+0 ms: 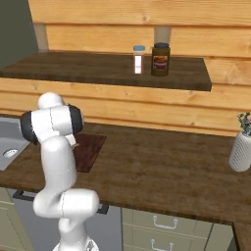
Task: Pick up the sponge from the counter and clean the cutting board by briefly scrubbing or pressing down on the cutting board. Once finished, release the sponge.
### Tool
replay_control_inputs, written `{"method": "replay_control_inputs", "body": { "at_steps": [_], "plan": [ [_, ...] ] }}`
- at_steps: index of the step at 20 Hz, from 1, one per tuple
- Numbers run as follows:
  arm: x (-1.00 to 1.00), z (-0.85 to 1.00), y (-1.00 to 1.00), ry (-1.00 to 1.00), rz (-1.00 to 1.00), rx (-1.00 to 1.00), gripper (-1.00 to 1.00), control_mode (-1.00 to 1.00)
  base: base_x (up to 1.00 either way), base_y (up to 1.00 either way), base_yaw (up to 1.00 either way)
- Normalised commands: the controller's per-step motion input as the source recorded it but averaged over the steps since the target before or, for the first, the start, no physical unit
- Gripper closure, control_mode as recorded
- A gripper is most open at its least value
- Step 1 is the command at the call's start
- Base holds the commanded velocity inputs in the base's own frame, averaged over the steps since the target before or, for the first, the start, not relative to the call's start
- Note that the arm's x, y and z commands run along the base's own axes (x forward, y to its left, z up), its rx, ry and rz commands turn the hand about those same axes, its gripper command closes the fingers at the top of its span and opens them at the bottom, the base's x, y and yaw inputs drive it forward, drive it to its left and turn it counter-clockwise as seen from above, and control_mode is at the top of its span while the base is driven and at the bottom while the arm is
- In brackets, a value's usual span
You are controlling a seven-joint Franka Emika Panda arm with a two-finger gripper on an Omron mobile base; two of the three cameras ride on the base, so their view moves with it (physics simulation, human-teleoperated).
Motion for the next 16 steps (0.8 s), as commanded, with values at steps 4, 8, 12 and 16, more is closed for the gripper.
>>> {"method": "replay_control_inputs", "body": {
  "at_steps": [4,8,12,16],
  "plan": [
    [-1.00,-0.19,0.00,-0.11,0.07,-0.03,1.00,-1.00,0.00,0.00,0.00],
    [-1.00,-0.06,-0.06,-0.13,0.06,0.00,1.00,-1.00,0.00,0.00,0.00],
    [-0.96,-0.01,-0.19,-0.10,0.03,0.00,1.00,-1.00,0.00,0.00,0.00],
    [-0.13,-0.04,-0.57,0.00,0.00,0.01,1.00,-1.00,0.00,0.00,0.00]
  ]
}}
